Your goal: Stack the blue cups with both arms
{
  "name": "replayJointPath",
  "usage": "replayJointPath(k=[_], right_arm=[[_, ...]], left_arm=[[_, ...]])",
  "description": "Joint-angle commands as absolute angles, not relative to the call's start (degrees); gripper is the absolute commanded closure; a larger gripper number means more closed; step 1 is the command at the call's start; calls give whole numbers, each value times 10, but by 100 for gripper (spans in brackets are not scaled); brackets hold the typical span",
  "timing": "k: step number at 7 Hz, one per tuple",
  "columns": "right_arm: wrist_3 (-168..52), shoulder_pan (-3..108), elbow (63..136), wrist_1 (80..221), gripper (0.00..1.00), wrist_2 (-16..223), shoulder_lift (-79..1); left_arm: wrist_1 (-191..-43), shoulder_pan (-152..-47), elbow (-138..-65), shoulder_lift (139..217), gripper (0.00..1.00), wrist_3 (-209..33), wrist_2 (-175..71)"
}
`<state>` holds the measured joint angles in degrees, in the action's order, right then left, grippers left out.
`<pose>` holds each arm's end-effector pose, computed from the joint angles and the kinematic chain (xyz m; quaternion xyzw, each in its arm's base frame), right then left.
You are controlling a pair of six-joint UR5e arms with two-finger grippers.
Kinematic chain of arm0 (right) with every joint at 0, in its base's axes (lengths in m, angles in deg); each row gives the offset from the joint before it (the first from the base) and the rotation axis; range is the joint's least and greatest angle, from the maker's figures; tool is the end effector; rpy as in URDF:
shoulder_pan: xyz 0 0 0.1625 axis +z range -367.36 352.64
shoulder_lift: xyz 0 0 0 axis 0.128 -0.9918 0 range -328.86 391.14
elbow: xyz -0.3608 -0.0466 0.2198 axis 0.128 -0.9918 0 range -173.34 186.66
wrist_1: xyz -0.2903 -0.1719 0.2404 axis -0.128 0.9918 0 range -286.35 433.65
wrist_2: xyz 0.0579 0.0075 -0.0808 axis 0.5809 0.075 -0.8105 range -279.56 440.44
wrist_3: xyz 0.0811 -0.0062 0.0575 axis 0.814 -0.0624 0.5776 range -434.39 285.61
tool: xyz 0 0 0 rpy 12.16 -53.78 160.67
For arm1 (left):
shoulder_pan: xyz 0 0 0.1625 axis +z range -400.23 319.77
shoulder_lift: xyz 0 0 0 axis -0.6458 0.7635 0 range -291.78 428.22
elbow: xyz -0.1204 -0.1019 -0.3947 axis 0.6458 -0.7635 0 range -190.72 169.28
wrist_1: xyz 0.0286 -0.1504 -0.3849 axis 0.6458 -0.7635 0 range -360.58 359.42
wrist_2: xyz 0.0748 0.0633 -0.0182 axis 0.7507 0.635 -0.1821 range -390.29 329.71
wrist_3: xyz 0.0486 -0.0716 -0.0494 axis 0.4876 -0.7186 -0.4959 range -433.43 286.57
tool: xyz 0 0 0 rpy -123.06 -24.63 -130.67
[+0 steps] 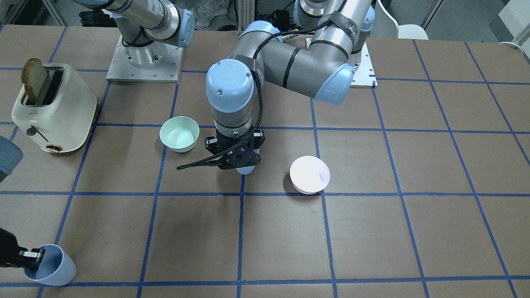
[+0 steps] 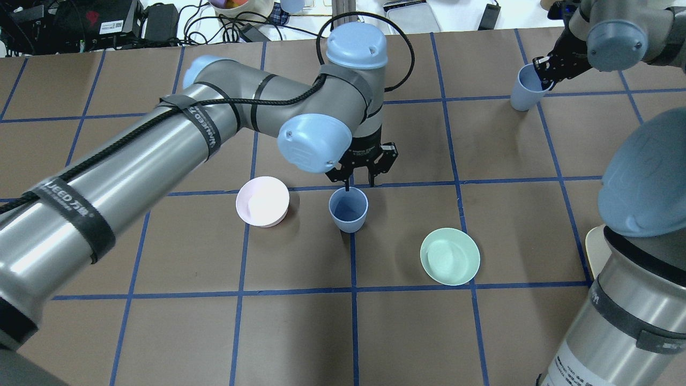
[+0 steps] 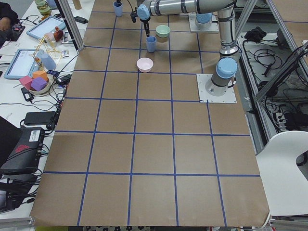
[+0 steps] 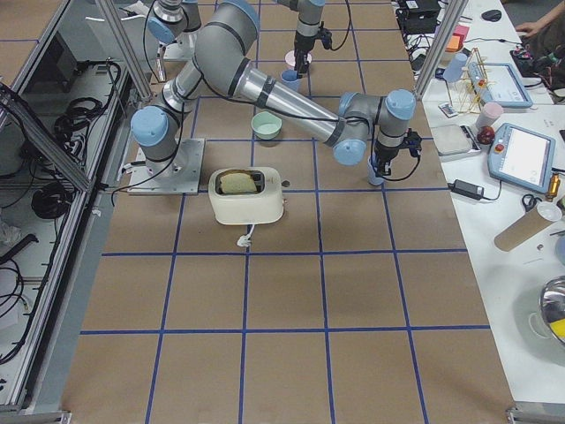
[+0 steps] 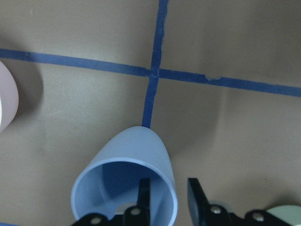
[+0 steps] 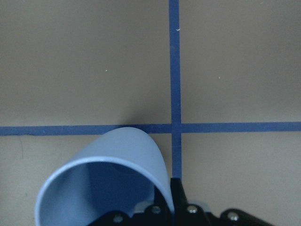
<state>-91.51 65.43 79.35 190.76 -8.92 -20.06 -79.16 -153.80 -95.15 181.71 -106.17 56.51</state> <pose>-0.0907 -0.7469 0.2607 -0.0006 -0.9988 0.0485 0.0092 -0.3794 -0.5222 0.3214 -0.0814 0.9947 0.0632 0.0021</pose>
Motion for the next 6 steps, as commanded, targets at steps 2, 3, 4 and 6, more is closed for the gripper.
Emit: replayJointPath(k=[2,3,4,6], right_arm=[[-900,702,783,1855,100,-92,-249],[-854,743,786,1797,100,-92,-282],[-822,784,788,1731,100,-89,-326],[-691,872,812,1666,100,-88,-407]], left_arm=[[-971,-1430,-868,1733,0,-877,544],[-980,-1410,-869,1696,0,-853,546],[-981,-1386,-878,1658,0,-832,550],[-960,-1348,-954,1597,0,-796,564]])
